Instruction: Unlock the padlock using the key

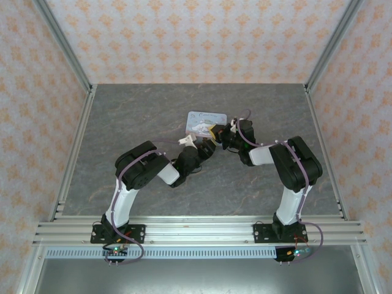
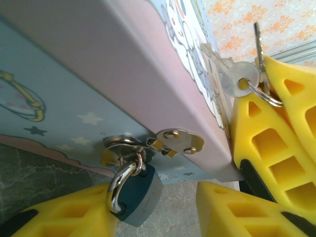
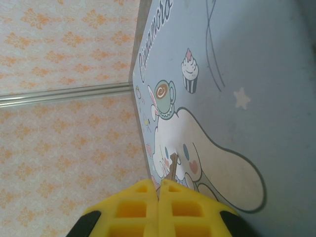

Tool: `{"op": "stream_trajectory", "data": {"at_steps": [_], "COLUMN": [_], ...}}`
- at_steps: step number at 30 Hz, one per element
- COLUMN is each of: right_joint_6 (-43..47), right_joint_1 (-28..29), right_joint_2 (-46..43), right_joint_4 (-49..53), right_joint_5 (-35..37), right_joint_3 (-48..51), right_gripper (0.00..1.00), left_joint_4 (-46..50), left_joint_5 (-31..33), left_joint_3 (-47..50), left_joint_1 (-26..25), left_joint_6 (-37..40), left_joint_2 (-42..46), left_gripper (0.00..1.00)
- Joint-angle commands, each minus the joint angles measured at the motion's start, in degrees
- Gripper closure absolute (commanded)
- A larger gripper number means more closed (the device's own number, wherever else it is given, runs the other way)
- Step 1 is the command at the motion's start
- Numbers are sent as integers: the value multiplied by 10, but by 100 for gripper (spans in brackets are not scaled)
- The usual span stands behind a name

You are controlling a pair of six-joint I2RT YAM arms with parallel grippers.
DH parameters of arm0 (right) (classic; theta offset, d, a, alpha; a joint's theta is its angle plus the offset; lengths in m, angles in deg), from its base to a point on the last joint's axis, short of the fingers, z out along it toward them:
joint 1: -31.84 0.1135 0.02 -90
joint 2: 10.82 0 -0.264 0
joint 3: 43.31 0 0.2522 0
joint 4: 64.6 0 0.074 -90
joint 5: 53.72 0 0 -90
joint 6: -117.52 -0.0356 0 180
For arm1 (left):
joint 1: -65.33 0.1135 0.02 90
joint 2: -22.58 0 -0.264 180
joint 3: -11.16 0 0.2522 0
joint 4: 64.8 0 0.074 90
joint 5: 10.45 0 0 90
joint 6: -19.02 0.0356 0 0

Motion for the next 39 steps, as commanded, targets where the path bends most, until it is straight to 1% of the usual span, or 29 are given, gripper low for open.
{"op": "stream_trajectory", "data": {"at_steps": [1,7,11,18,25,28,33,39], "right_joint_6": [-9,-9,-10,-10,-13,-14,-20,3], "right_joint_1": [1,1,2,1,2,1,1,1], "right_joint_2": [20,19,20,21,25,25,13,-65], "right_joint_4": [3,3,3,3,-1,-4,-11,24], "right_joint_5": [-2,-2,-1,-1,-2,-1,-6,-6], "right_joint_3": [14,15,17,17,16,16,10,27], "right_gripper": [100,100,100,100,100,100,100,100], "left_joint_4": [14,22,24,47,62,62,62,81], "left_joint_5": [43,49,49,41,35,33,24,31], "left_joint_3": [2,3,3,-9,-16,-13,0,45], "left_joint_1": [-4,-7,-7,-8,-8,-7,-7,-5], "left_joint_6": [-17,-18,-19,-7,-3,-5,-22,-24], "left_joint_2": [-23,-26,-27,-25,-25,-23,-10,44], "left_gripper": [58,64,70,74,90,100,100,100]}}
